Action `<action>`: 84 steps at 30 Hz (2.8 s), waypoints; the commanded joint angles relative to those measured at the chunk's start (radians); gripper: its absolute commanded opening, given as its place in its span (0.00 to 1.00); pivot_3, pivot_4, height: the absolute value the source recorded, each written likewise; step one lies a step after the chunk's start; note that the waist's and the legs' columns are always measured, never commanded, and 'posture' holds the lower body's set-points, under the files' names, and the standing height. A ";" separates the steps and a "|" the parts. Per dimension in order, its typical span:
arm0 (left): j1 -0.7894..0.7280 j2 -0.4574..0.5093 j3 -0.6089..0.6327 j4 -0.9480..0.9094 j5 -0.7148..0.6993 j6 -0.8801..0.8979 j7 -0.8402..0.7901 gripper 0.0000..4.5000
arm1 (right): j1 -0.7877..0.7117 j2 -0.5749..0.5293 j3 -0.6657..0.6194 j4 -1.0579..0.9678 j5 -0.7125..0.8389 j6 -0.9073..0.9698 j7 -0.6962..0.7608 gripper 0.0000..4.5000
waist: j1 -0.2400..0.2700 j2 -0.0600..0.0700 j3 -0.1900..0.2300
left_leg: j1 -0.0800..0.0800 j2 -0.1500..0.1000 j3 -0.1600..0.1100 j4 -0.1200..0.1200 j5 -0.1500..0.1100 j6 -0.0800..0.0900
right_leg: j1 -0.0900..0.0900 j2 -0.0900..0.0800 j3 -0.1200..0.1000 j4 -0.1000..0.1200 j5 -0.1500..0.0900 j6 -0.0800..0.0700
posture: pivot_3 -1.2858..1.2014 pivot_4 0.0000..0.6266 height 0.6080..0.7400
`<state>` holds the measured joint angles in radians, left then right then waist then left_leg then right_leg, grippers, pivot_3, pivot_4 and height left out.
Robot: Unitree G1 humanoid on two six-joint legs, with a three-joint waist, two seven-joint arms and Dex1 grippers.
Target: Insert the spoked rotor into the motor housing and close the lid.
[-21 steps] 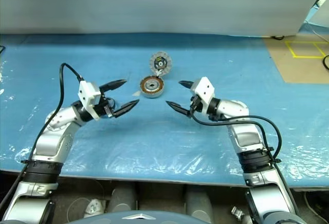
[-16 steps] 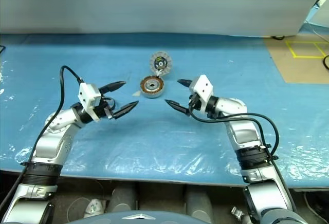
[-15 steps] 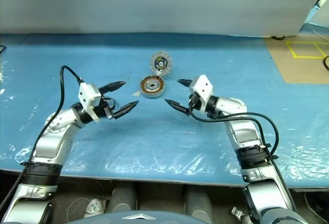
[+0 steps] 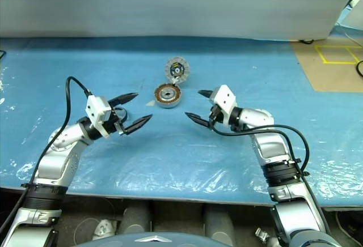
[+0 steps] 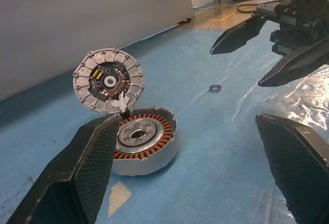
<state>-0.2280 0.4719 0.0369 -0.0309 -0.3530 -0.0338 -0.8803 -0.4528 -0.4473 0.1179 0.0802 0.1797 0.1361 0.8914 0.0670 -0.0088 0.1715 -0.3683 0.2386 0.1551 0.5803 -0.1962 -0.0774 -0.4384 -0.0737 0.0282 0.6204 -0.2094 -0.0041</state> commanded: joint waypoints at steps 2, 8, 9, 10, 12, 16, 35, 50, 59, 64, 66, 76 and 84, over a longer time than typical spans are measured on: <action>-0.002 0.013 0.022 -0.046 -0.011 -0.003 0.006 0.99 | -0.014 -0.007 -0.002 -0.015 0.001 -0.009 0.006 1.00 | 0.000 0.000 0.000 | 0.000 0.000 0.000 0.000 0.000 0.000 | 0.000 0.000 0.000 0.000 0.000 0.000 | 0.52 0.24 1.00; 0.006 0.019 0.027 -0.054 -0.011 0.000 0.012 0.99 | -0.030 -0.004 0.010 0.000 -0.004 -0.001 0.008 1.00 | 0.000 0.000 0.000 | 0.000 0.000 0.000 0.000 0.000 0.000 | 0.000 0.000 0.000 0.000 0.000 0.000 | 0.52 0.24 1.00; 0.008 0.020 0.028 -0.055 -0.011 0.000 0.012 0.99 | -0.034 -0.002 0.012 0.003 -0.006 0.000 0.008 1.00 | 0.000 0.000 0.000 | 0.000 0.000 0.000 0.000 0.000 0.000 | 0.000 0.000 0.000 0.000 0.000 0.000 | 0.52 0.24 1.00; 0.009 0.022 0.029 -0.056 -0.012 0.000 0.012 0.99 | -0.039 0.000 0.014 0.006 -0.007 0.001 0.007 1.00 | 0.000 0.000 0.000 | 0.000 0.000 0.000 0.000 0.000 0.000 | 0.000 0.000 0.000 0.000 0.000 0.000 | 0.52 0.24 1.00; 0.010 0.024 0.029 -0.057 -0.012 0.000 0.015 0.99 | -0.049 0.004 0.020 0.010 -0.010 0.005 0.007 1.00 | -0.001 0.000 0.000 | 0.000 0.000 0.000 0.000 0.000 0.000 | 0.000 0.000 0.000 0.000 0.000 0.000 | 0.52 0.24 1.00; 0.014 0.028 0.030 -0.061 -0.013 -0.001 0.020 0.99 | -0.072 0.016 0.034 0.022 -0.020 0.019 0.005 1.00 | -0.001 0.000 0.000 | 0.000 0.000 0.000 0.000 0.000 0.000 | 0.000 0.000 0.000 0.000 0.000 0.000 | 0.52 0.24 1.00; 0.145 0.058 0.080 -0.191 -0.025 0.051 0.068 0.99 | -0.325 0.114 0.152 0.281 -0.101 -0.056 0.101 1.00 | -0.016 0.000 0.000 | 0.000 0.001 0.000 0.000 0.000 0.000 | -0.001 0.000 -0.001 0.001 0.000 0.000 | 0.52 0.24 1.00; 0.166 0.054 0.078 -0.219 -0.016 0.068 0.092 0.99 | -0.728 0.182 0.320 0.773 -0.342 -0.311 0.262 1.00 | -0.025 0.000 0.000 | -0.003 0.002 0.001 0.001 0.000 0.000 | -0.004 0.000 -0.002 0.003 -0.001 -0.003 | 0.52 0.24 1.00; 0.165 0.049 0.077 -0.219 -0.014 0.067 0.097 0.99 | -0.834 0.244 0.378 0.996 -0.485 -0.465 0.216 1.00 | -0.025 0.000 0.000 | -0.004 0.003 0.000 0.001 -0.001 0.001 | -0.004 0.000 -0.003 0.003 -0.002 -0.004 | 0.52 0.24 1.00; 0.177 0.047 0.078 -0.229 -0.015 0.068 0.103 0.99 | -0.850 0.270 0.379 1.064 -0.530 -0.509 0.168 1.00 | -0.025 0.000 0.000 | -0.004 0.003 0.000 0.001 -0.001 0.001 | -0.005 0.000 -0.003 0.004 -0.002 -0.004 | 0.52 0.24 1.00; 0.179 0.048 0.078 -0.230 -0.016 0.069 0.106 0.99 | -0.853 0.279 0.383 1.087 -0.553 -0.516 0.135 1.00 | -0.025 0.000 0.000 | -0.004 0.003 0.000 0.001 -0.001 0.002 | -0.005 0.000 -0.003 0.004 -0.002 -0.004 | 0.52 0.24 1.00; 0.176 0.049 0.076 -0.228 -0.018 0.072 0.110 1.00 | -0.841 0.299 0.383 1.143 -0.614 -0.550 0.066 0.35 | -0.025 0.000 0.000 | -0.004 0.004 0.000 0.001 -0.001 0.001 | -0.005 0.000 -0.004 0.004 -0.002 -0.005 | 0.52 0.24 1.00; 0.170 0.049 0.075 -0.226 -0.015 0.072 0.113 1.00 | -0.842 0.300 0.379 1.147 -0.627 -0.571 0.043 0.00 | -0.025 0.000 0.000 | -0.004 0.004 0.000 0.002 -0.001 0.002 | -0.005 0.000 -0.004 0.005 -0.002 -0.005 | 0.52 0.24 1.00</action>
<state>-0.0522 0.5180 0.1008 -0.2223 -0.3608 0.0436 -0.7728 -1.2728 -0.1482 0.5033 1.2425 -0.4430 -0.4148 0.9460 0.0416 -0.0085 0.1718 -0.3722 0.2423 0.1555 0.5823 -0.1971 -0.0754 -0.4430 -0.0735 0.0243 0.6257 -0.2117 -0.0092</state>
